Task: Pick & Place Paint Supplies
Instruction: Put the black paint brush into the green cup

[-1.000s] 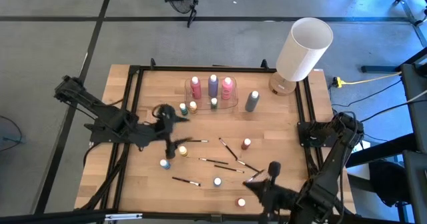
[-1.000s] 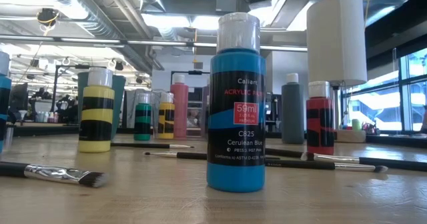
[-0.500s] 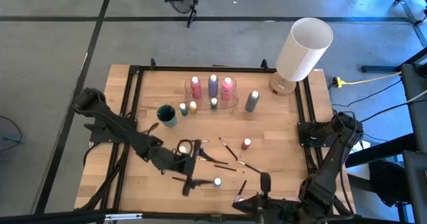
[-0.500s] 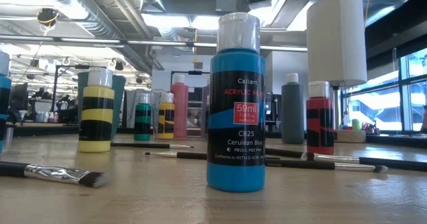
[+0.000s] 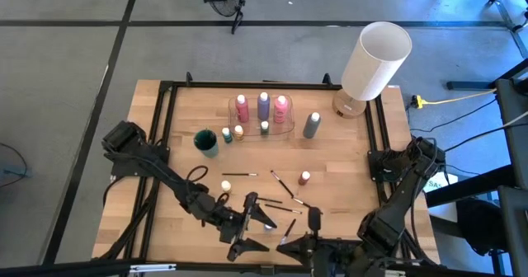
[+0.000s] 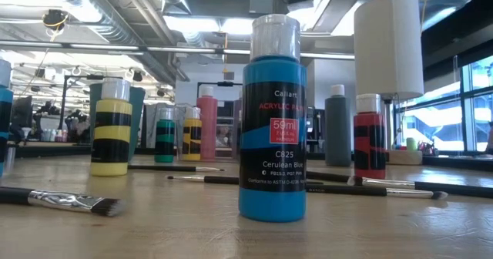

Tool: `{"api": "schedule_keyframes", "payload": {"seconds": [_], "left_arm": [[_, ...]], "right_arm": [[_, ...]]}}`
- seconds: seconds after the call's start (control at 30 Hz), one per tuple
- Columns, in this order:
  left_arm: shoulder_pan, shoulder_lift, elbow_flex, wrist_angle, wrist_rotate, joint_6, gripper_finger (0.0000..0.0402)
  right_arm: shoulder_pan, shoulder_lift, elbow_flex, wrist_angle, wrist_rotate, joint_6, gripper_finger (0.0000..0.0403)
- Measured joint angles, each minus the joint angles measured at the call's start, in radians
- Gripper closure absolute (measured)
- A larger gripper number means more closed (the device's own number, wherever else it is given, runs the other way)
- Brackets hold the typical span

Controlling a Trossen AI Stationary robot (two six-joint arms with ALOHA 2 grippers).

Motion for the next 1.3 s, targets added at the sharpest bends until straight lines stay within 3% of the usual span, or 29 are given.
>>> {"api": "schedule_keyframes", "payload": {"seconds": [0.43,1.3], "left_arm": [[0.034,0.005,0.021,0.042,-0.001,0.001,0.0096],[0.047,0.005,0.026,0.037,0.009,-0.054,0.0097]], "right_arm": [[-0.041,0.002,0.0,0.037,-0.093,-0.011,0.0403],[-0.094,0.002,0.0,0.114,-0.156,-0.093,0.0403]]}}
